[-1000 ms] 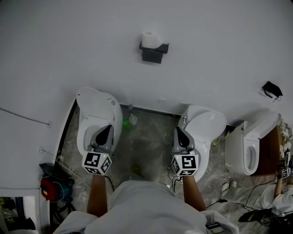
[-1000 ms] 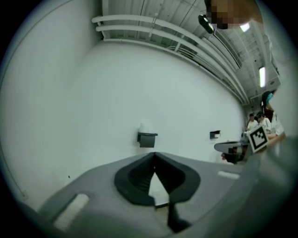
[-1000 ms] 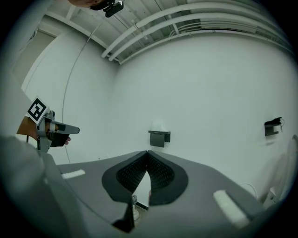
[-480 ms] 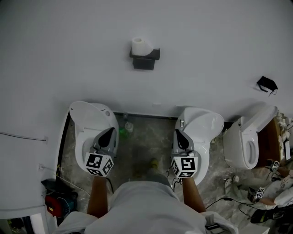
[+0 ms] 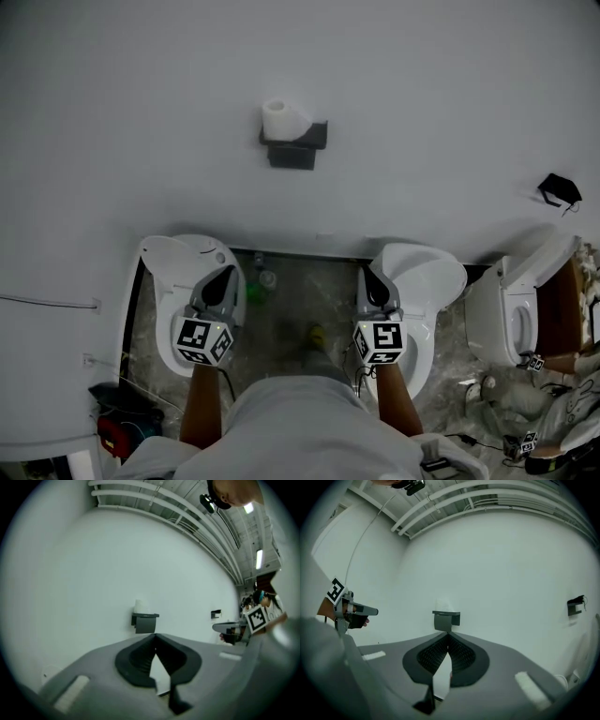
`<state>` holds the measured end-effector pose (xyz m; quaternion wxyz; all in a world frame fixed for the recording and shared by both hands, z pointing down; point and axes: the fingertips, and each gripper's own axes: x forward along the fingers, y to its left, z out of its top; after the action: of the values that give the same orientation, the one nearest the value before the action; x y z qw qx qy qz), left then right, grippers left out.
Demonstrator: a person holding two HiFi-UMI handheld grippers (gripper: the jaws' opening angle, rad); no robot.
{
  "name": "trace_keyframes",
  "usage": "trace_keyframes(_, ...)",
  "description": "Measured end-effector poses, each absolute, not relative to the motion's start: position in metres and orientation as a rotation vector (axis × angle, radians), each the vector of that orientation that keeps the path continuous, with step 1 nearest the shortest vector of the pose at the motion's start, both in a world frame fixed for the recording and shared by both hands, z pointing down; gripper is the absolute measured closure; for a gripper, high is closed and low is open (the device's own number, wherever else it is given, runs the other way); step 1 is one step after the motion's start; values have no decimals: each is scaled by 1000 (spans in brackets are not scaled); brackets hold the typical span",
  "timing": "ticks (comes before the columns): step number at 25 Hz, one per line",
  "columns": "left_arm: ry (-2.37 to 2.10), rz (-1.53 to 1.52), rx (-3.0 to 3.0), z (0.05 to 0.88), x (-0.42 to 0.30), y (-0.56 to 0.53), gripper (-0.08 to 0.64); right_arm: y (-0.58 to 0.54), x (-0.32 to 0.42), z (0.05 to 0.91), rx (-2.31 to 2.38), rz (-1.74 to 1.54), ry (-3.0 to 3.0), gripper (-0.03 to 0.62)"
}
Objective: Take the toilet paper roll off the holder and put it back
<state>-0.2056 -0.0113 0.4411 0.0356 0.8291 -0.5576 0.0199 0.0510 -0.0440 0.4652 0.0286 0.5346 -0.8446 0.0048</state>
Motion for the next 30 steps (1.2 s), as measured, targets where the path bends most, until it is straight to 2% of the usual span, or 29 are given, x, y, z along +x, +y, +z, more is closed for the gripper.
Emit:
trace_keyframes(16, -1883, 56, 2453, 425, -196, -200, 561, -258, 69, 447, 1531, 16, -2701, 594)
trace_keyframes(30, -1875, 54, 2477, 409, -186, -253, 561, -303, 62, 441, 1476, 12, -2709, 594)
